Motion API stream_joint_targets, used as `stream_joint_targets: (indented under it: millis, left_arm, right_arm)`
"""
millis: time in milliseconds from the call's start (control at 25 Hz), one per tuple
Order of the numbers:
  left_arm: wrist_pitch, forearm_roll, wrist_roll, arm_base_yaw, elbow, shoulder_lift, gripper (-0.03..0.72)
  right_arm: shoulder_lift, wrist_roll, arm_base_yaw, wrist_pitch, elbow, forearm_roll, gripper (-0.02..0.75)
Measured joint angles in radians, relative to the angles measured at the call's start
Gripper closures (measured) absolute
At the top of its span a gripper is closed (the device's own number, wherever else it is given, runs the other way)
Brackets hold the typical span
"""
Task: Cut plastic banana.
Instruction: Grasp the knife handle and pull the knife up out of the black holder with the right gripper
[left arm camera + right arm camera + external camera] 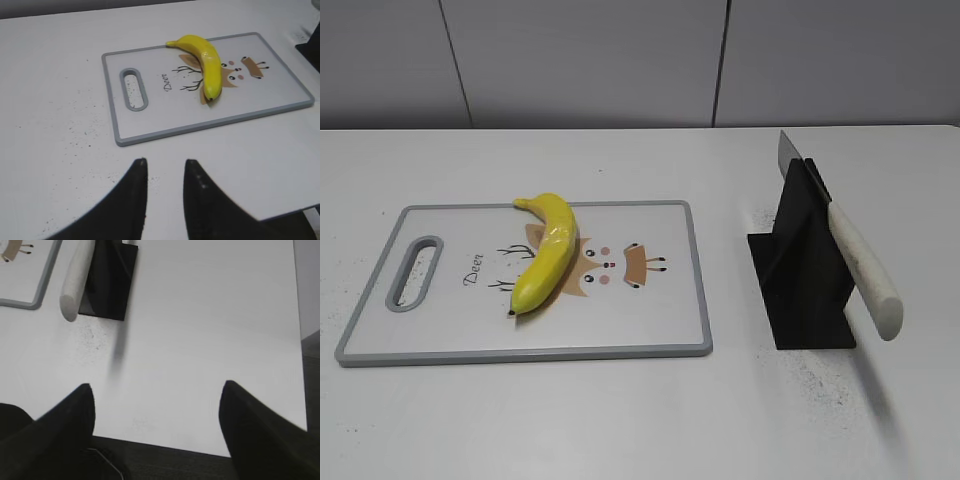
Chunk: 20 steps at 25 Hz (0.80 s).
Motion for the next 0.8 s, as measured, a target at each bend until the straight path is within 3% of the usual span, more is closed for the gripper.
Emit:
stream_joint_targets:
  millis: [240,560,640,760,800]
  left_arm:
    - [-0.012,-0.017,0.0,0.0,0.0,0.0,0.455]
    - [-0.016,-0.021,0.0,0.0,0.0,0.0,0.432]
    - [-0.016,-0.021,0.0,0.0,0.0,0.0,0.345]
    - [-0.016,-0.017,0.0,0.0,0.0,0.0,0.113]
    - [-0.015,-0.015,0.0,0.0,0.0,0.0,0.084]
  right_arm:
    - [0.255,0.0,0.0,0.003,-0.13,0.11,0.118]
    - [0.574,-0.018,0.0,0.005,-0.199,0.159,0.123]
    - [0.652,-0.031,0.0,0.005,-0.224,0.165,0.134]
    - [0.76,-0.039,0.0,0.004,-0.268,0.19,0.145]
    - [0.795,-0.04,0.0,0.004,-0.284,0.197,0.146]
